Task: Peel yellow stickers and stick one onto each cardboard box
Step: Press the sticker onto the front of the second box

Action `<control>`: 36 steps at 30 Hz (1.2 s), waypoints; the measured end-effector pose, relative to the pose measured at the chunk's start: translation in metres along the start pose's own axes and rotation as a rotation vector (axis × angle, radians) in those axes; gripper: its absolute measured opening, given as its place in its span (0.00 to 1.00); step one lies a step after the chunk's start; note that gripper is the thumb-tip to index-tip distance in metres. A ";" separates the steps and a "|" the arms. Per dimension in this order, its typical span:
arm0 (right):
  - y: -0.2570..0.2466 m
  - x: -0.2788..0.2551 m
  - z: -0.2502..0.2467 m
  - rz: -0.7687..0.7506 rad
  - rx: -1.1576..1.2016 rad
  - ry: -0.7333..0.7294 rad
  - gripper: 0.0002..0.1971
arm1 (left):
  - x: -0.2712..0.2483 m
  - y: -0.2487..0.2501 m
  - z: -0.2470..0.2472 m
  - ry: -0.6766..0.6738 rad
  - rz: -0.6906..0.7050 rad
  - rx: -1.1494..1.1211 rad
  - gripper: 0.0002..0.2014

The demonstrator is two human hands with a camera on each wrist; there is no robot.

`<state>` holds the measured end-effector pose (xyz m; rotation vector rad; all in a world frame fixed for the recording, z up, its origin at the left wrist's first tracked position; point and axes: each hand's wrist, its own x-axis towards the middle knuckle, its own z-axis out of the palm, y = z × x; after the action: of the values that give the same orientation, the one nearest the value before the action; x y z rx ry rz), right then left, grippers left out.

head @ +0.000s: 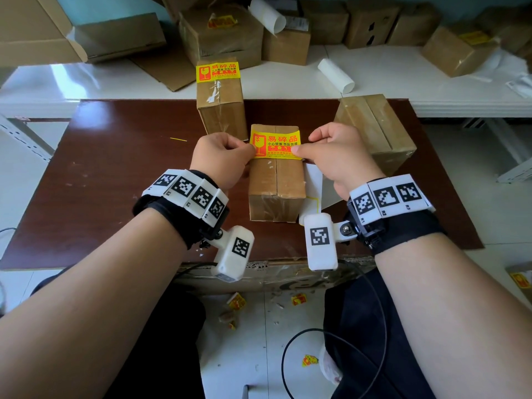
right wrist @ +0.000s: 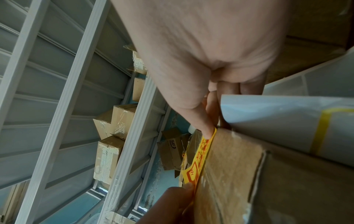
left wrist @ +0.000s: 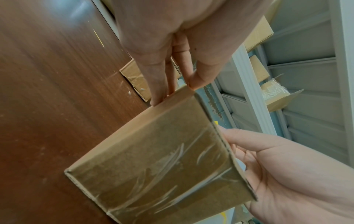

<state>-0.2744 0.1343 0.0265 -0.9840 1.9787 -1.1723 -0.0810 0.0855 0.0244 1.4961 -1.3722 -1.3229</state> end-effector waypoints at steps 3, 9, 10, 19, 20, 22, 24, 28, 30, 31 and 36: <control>0.000 0.000 0.000 0.000 0.002 -0.001 0.18 | -0.001 0.000 0.000 0.000 0.006 0.009 0.11; 0.001 0.001 -0.001 0.003 -0.005 0.001 0.17 | 0.000 0.001 -0.001 -0.011 0.000 0.006 0.12; 0.001 0.001 0.000 0.002 -0.005 0.003 0.18 | 0.000 0.001 -0.001 -0.011 0.000 0.005 0.11; 0.003 0.002 0.000 0.008 -0.021 0.026 0.18 | -0.001 0.003 0.000 -0.006 0.002 0.014 0.12; 0.002 0.002 0.000 0.010 -0.025 0.028 0.18 | -0.001 0.003 0.000 -0.005 0.004 0.018 0.11; 0.001 0.001 0.000 0.016 -0.020 0.029 0.18 | 0.000 0.002 0.001 -0.003 0.008 0.017 0.11; 0.001 0.001 0.000 0.021 -0.015 0.033 0.18 | 0.000 0.002 0.001 -0.005 0.013 0.010 0.09; 0.000 0.000 0.001 0.030 -0.004 0.033 0.20 | 0.001 0.003 0.001 -0.024 -0.002 -0.031 0.09; -0.001 -0.002 0.001 0.031 0.006 0.037 0.23 | 0.002 0.004 0.000 -0.036 -0.018 -0.060 0.10; 0.000 -0.001 0.002 0.032 0.019 0.038 0.24 | 0.003 0.004 0.000 -0.039 -0.028 -0.063 0.10; 0.003 0.003 0.002 0.048 0.051 0.043 0.26 | 0.003 0.005 -0.001 -0.054 -0.096 -0.117 0.09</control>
<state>-0.2752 0.1317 0.0229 -0.8880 1.9845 -1.2212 -0.0819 0.0814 0.0282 1.4726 -1.2472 -1.4874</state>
